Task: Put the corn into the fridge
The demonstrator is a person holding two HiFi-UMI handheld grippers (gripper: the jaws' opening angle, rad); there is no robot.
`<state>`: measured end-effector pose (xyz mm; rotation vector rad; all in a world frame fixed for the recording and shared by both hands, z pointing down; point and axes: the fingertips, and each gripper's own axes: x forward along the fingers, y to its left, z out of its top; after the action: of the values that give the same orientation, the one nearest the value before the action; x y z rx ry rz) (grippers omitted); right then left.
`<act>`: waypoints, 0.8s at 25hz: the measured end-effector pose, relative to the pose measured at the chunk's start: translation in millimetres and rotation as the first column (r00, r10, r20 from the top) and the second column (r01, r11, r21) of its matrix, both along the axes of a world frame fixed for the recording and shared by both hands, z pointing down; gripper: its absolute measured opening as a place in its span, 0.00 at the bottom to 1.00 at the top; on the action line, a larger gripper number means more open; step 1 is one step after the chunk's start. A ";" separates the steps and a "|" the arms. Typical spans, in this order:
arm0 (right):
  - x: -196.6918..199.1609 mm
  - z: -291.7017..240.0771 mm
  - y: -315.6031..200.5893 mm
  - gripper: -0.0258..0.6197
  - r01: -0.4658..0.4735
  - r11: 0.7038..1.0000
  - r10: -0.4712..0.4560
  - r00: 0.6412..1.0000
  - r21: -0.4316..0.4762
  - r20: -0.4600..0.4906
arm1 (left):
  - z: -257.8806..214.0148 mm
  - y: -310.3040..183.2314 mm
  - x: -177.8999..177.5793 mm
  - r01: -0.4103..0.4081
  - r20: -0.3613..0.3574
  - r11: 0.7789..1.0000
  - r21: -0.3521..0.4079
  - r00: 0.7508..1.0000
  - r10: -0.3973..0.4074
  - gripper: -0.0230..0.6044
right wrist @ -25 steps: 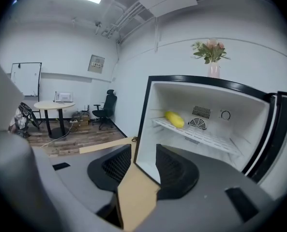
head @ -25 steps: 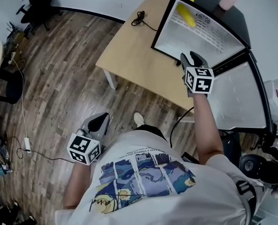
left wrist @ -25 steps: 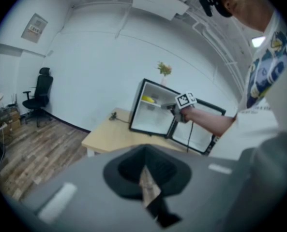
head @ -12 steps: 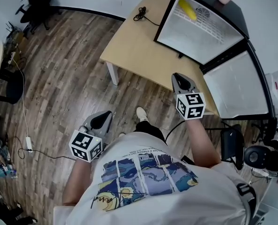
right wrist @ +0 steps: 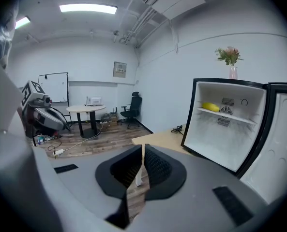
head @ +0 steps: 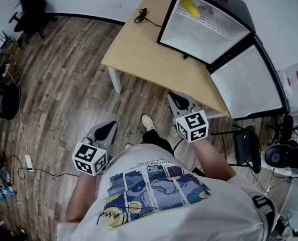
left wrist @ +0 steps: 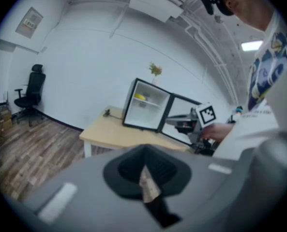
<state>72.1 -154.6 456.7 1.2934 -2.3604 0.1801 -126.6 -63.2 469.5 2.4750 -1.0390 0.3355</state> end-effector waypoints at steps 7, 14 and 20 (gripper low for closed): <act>-6.0 0.6 19.2 0.07 0.016 1.000 -0.016 1.000 -0.011 0.001 | -0.1 9.3 1.8 -0.005 -0.012 1.000 0.009 1.000 0.005 0.05; -21.3 -3.3 29.6 0.06 0.047 0.999 -0.047 0.999 0.002 -0.002 | 4.7 21.4 -9.3 0.014 -0.016 1.000 0.006 1.000 -0.014 0.05; -29.1 -5.9 42.4 0.06 0.066 0.998 -0.066 0.998 0.009 -0.007 | 6.2 34.8 -12.1 0.019 -0.021 1.000 0.008 1.000 -0.019 0.05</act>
<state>43.0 -112.2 450.8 1.2162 -2.3972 0.1448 -138.7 -28.4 475.7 2.4695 -1.0569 0.2997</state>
